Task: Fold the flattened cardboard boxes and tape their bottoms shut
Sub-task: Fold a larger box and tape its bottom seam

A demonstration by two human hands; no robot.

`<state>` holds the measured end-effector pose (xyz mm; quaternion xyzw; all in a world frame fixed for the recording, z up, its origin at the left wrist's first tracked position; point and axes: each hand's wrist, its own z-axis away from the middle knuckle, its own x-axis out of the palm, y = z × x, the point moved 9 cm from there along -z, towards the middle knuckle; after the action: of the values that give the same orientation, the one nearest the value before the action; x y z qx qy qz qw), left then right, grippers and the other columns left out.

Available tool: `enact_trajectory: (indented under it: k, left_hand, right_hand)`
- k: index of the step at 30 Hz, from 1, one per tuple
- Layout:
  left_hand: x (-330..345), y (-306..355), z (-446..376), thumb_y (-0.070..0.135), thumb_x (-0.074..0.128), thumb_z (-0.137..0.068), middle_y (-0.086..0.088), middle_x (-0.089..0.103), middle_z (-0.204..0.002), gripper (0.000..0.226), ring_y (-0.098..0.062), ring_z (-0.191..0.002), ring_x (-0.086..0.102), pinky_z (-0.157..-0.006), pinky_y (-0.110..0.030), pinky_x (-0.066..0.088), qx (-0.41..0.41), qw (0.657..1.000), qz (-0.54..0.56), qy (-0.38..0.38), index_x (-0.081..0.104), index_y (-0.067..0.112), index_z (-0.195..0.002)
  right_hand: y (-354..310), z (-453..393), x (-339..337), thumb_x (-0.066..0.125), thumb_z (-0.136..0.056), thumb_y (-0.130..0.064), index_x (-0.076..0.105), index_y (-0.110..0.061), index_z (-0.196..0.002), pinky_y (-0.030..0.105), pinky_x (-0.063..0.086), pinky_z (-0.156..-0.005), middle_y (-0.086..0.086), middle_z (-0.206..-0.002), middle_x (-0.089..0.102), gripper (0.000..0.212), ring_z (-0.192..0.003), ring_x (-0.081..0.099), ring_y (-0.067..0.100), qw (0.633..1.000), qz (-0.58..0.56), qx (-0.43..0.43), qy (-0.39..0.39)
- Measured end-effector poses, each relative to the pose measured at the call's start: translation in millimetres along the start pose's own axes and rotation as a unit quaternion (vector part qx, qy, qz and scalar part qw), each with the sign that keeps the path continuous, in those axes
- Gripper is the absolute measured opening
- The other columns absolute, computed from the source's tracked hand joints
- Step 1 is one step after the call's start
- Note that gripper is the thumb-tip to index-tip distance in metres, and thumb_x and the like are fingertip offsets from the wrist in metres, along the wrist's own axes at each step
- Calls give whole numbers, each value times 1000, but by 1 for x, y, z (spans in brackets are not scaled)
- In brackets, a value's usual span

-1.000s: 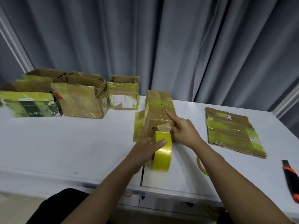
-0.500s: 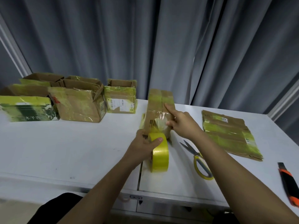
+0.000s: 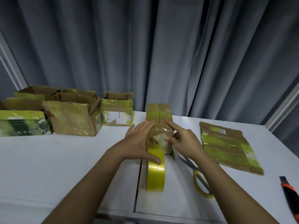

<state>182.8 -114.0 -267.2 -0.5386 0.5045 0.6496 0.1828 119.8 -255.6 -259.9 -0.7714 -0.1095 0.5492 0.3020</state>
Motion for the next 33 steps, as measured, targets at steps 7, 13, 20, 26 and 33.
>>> enact_trajectory:
  k: [7, 13, 20, 26, 33]
  left_hand:
    - [11, -14, -1, 85, 66, -38, 17, -22, -155, 144, -5, -142, -21, -119, -38, 3, -27, 999, 36, 20, -14, 37, -147]
    - [0, -7, 0, 67, 77, -43, 13, -20, -155, 144, -5, -143, -13, -117, -31, 9, -44, 991, 130, 2, -20, 35, -145]
    - [-26, -15, -11, 64, 44, -80, 20, 1, -155, 56, -1, -142, 7, -113, -27, 23, -34, 944, 292, 151, 33, 52, -134]
    - [-20, -15, -17, 51, 54, -78, 13, -2, -159, 59, 4, -138, 13, -106, -17, 27, -33, 956, 264, 124, 47, 37, -135]
    - [-17, -16, -18, 41, 50, -90, 12, -7, -159, 51, 10, -132, 11, -107, -17, 25, -25, 965, 232, 119, 42, 32, -140]
  right_hand:
    - [-4, 5, 0, 63, -92, -21, 45, -40, -139, 27, 47, -75, -4, -77, 71, 53, -75, 61, 15, 997, -43, -45, 42]
    - [-5, 4, 5, 62, -92, -18, 42, -42, -139, 19, 44, -66, -2, -74, 71, 57, -60, 56, 7, 994, -66, -58, 71]
    - [-4, 0, 8, 62, -92, -15, 44, -49, -135, 42, 52, -80, 3, -75, 70, 57, -77, 66, 22, 991, -106, -64, 49]
    - [-4, -3, 13, 61, -93, -17, 42, -59, -130, 47, 52, -83, 8, -83, 70, 59, -83, 66, 27, 990, -130, -53, 31]
    - [-12, -2, 11, 56, -85, -59, 49, -42, -136, 42, 54, -81, 7, -90, 72, 54, -84, 66, 21, 989, -143, -34, 28]
